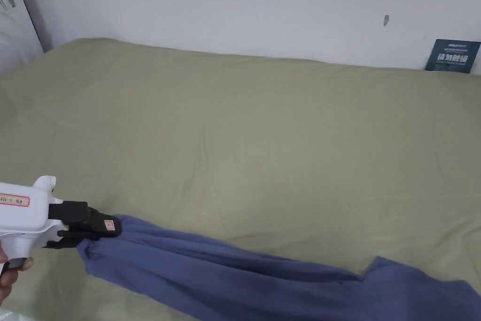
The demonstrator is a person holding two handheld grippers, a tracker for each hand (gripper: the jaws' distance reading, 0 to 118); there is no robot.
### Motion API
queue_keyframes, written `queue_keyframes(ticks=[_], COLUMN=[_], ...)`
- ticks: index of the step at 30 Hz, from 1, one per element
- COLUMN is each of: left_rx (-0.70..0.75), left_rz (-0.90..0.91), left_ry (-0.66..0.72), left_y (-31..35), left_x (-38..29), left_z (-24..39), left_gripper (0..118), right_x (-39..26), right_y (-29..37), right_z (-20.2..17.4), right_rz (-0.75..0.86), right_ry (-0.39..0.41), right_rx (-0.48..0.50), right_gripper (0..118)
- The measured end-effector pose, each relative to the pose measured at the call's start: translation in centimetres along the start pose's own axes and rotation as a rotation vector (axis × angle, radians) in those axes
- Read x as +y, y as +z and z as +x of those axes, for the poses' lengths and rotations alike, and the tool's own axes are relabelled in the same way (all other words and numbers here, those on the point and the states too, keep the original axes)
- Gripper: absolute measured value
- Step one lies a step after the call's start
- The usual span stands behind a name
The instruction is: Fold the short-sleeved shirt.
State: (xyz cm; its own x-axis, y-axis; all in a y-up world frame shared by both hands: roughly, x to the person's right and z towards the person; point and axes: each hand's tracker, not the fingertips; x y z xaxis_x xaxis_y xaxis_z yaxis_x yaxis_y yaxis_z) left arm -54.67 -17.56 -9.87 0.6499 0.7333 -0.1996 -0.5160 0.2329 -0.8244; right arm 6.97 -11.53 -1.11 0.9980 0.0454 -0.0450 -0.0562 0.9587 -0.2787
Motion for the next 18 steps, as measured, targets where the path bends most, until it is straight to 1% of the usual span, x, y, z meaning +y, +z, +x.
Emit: queue_keyframes(ticks=[2,4,6,8,13,18], left_rx=[0.042,0.057,0.052,0.033,0.068,0.095], left_rz=[0.009,0.012,0.002,0.001,-0.005,-0.091], left_ry=[-0.02,-0.037,-0.046,-0.085,-0.241,-0.381], left_y=[-0.2,-0.7,-0.6,-1.2,-2.6,-7.9], left_x=[-0.3,0.8,0.6,-0.7,-2.8,-5.8], left_z=[0.7,-0.8,0.1,2.4,9.5,16.4], left_gripper=[9,9,9,9,9,9], right_x=[0.2,0.4,0.3,0.3,0.2,-0.2], right_y=[0.3,0.7,1.1,1.1,1.3,1.8], right_z=[0.0,0.0,0.4,0.5,1.1,1.5], right_rz=[0.004,0.007,0.01,0.006,0.006,0.007], right_ry=[-0.007,-0.002,-0.006,-0.002,-0.026,-0.029], right_rx=[0.003,-0.003,-0.003,-0.011,-0.013,-0.004], right_gripper=[0,0,0,0,0,0])
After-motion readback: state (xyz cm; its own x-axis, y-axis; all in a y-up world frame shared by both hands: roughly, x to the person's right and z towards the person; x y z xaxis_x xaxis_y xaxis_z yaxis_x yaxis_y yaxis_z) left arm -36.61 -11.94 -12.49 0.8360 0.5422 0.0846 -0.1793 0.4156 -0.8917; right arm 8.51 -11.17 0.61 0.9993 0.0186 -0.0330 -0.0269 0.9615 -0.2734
